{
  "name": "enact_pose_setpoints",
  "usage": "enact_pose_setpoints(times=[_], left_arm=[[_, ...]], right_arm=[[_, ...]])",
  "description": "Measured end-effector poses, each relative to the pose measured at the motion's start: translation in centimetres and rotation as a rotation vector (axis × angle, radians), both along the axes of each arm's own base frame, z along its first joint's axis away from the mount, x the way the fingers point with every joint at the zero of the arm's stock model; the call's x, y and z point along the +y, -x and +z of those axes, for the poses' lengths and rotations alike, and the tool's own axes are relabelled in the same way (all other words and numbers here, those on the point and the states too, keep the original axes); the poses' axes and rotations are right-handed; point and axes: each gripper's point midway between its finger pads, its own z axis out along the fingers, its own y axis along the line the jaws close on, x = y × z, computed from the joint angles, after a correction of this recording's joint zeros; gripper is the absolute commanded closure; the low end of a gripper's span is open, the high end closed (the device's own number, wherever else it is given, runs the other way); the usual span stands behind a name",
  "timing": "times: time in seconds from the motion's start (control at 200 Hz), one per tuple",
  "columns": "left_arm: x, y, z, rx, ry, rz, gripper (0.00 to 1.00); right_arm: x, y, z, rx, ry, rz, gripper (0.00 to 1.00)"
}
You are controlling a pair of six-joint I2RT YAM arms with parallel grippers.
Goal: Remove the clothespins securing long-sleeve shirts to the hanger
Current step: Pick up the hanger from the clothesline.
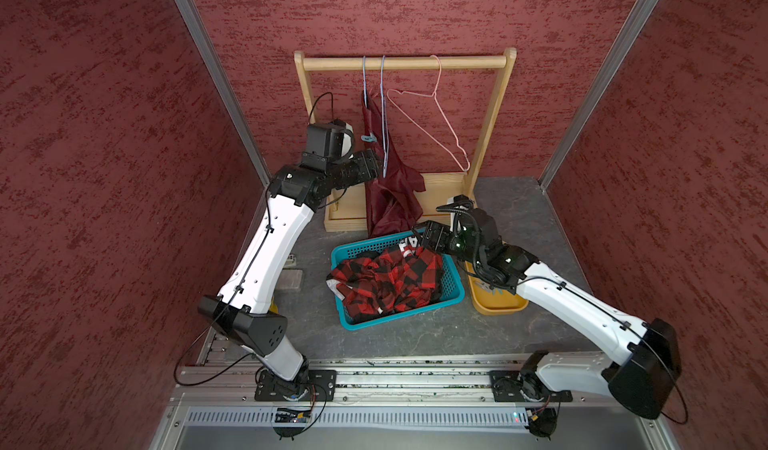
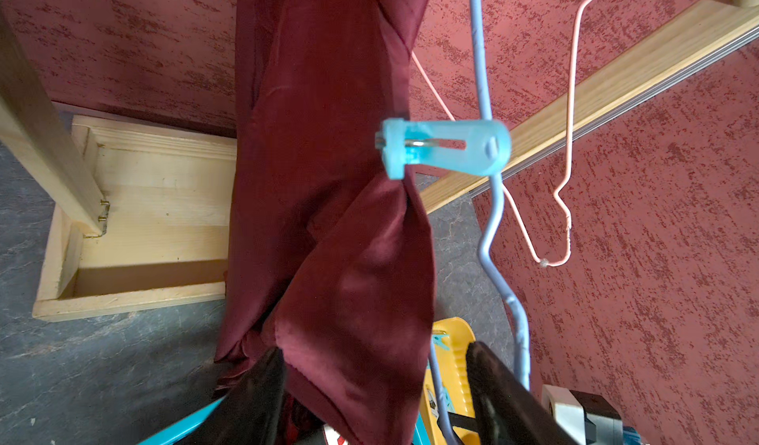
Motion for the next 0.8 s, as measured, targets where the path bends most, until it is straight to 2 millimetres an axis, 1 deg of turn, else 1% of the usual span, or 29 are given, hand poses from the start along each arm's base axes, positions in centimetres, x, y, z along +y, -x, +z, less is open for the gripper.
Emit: enact_pose_setpoints(times=[0.16,0.255,0.361,0.486,0.611,0.736,0.801], left_arm=[[-0.3,-1.0,-0.2,-0.004,-0.024,0.027,0.35],[0.0,-1.8,-1.0,0.011,-0.046,0.054,0.37],[0.3,-2.1,-1.7,0.025,-0.066,0.074,0.39],[0.4,-2.3,-1.8,0.028,-0.073,0.082,0.41],[0.4,-2.7,-1.9,0.026,-0.081,0.089,0.51],[0.4,-3.3,-2.2,0.03,-0.093,0.094,0.66],[0.3,-3.6,-2.3,0.031,-0.096,0.094,0.71]], right_arm=[[-0.1,0.2,0.0,-0.005,0.004,0.008,0.01],[-0.2,0.2,0.2,-0.011,0.005,0.012,0.01],[-0.3,0.2,0.3,-0.015,0.003,0.015,0.01],[-0.5,0.1,0.4,-0.016,0.002,0.014,0.01],[-0.7,0.0,0.3,-0.014,0.001,0.014,0.01],[-0.8,-0.1,0.3,-0.015,0.002,0.015,0.01],[-0.8,-0.1,0.3,-0.015,0.002,0.014,0.01]])
